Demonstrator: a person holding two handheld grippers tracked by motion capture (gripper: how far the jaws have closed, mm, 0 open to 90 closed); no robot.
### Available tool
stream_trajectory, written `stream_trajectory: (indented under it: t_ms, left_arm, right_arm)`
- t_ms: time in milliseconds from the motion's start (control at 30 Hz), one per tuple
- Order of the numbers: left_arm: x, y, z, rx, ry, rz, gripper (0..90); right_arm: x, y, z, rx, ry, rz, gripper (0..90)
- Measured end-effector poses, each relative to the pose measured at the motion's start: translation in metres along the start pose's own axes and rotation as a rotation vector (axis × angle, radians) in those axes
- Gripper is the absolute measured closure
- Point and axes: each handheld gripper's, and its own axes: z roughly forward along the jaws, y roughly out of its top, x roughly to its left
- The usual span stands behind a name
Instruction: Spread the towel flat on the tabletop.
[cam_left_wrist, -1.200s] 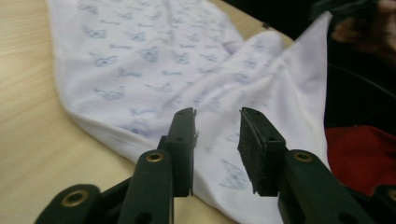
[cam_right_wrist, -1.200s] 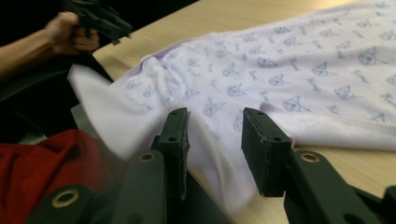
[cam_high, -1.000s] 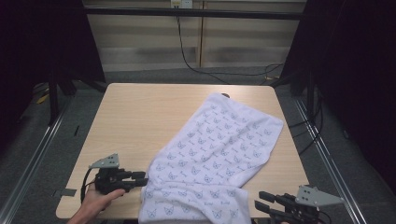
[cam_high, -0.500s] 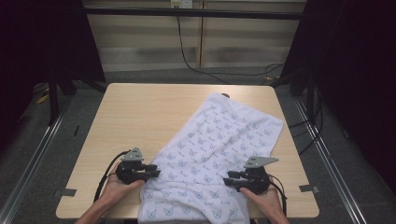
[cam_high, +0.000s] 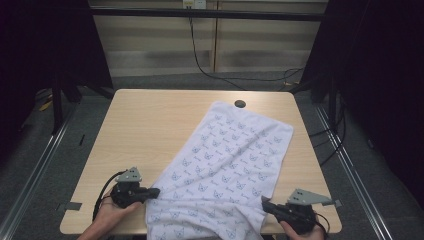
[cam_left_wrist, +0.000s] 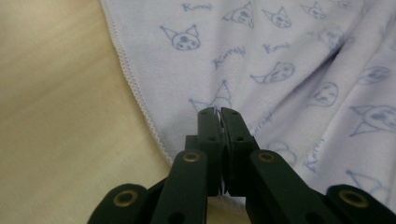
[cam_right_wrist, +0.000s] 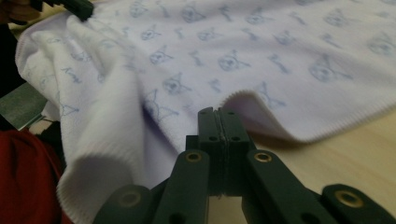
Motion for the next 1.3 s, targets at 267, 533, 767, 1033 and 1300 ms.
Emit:
stream_trajectory:
  t_ms: [267,533,767,1033,1300]
  left_arm:
    - [-0.024,-0.011,-0.009,0.009,-0.099,0.020,75.5]
    - [0.007,0.037,0.011,-0.086,-0.067,0.027,69.5]
    - [0.034,0.072,0.051,-0.077,-0.062,0.015,55.8]
    - [0.041,0.084,0.074,-0.046,0.091,0.079,54.8]
    - [0.032,0.081,0.073,0.016,0.098,0.167,78.5]
  right_arm:
    - [0.001,-0.015,-0.022,0.010,-0.050,0.012,80.9]
    - [-0.021,0.022,-0.004,-0.073,-0.029,0.019,67.8]
    - [-0.042,0.045,0.049,0.005,-0.027,0.002,57.0]
    - [-0.067,0.054,0.066,0.019,-0.036,0.031,51.8]
    - [-0.069,0.054,0.072,0.049,-0.060,0.010,49.1]
